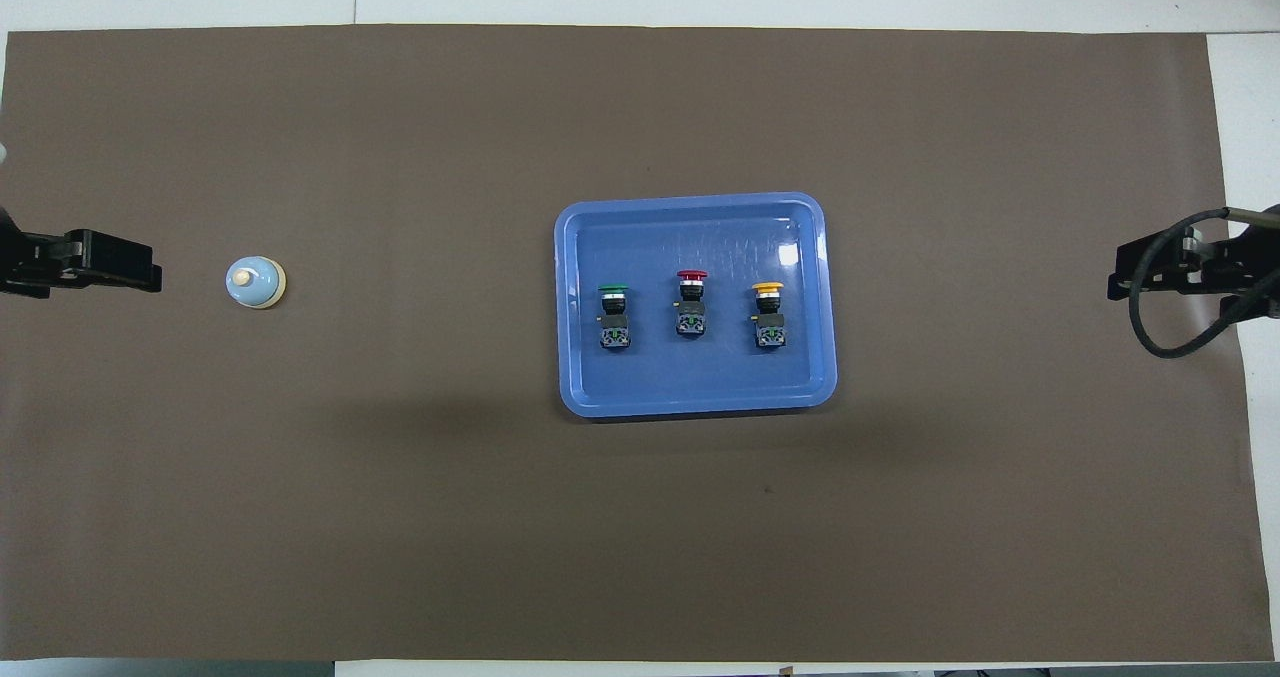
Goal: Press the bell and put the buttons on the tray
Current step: 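Move the left gripper over the bell and press it again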
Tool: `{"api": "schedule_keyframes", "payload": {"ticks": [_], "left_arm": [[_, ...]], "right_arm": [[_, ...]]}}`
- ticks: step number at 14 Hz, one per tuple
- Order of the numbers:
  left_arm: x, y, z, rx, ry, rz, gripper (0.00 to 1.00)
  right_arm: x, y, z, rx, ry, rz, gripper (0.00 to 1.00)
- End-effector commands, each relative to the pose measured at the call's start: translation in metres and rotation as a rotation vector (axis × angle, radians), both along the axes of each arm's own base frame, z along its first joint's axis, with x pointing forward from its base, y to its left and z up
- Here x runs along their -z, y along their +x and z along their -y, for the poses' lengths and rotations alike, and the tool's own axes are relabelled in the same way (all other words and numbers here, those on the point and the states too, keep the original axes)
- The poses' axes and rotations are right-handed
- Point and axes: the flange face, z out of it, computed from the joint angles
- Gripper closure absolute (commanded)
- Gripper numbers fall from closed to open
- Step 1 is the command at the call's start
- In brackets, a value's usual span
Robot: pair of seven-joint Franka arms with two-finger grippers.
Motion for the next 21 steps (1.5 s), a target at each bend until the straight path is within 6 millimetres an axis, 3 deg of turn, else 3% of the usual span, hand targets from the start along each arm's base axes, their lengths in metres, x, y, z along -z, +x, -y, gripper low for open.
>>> {"api": "schedule_keyframes", "payload": {"ticks": [1, 2, 5, 8, 14, 19, 20, 21], "left_arm": [[0.062, -0.002, -0.031, -0.012, 0.009, 0.031, 0.68], [0.077, 0.003, -0.038, -0.023, 0.008, 0.035, 1.00], [0.145, 0.042, -0.038, -0.006, 0.011, 0.055, 1.00], [0.195, 0.061, -0.042, -0.001, 0.008, 0.071, 1.00], [0.235, 0.055, -0.043, 0.009, 0.007, 0.070, 1.00], [0.239, 0.050, -0.046, 0.003, 0.006, 0.059, 1.00], [0.244, 0.048, -0.050, -0.005, 0.006, 0.051, 1.00], [0.264, 0.040, -0.049, -0.006, 0.005, 0.051, 1.00]], "right_arm": [[-0.006, 0.001, 0.000, -0.056, -0.025, 0.011, 0.00], [-0.009, 0.002, -0.001, -0.062, -0.024, 0.018, 0.00], [-0.010, 0.004, -0.004, -0.107, -0.009, 0.021, 0.00], [-0.010, 0.005, -0.004, -0.177, -0.003, 0.023, 0.00], [-0.010, 0.004, -0.004, -0.214, 0.000, 0.018, 0.00], [-0.007, 0.001, -0.005, -0.222, 0.002, 0.012, 0.00], [-0.007, 0.001, -0.005, -0.220, 0.002, 0.011, 0.00], [-0.007, 0.001, -0.005, -0.219, 0.002, 0.011, 0.00]]}}
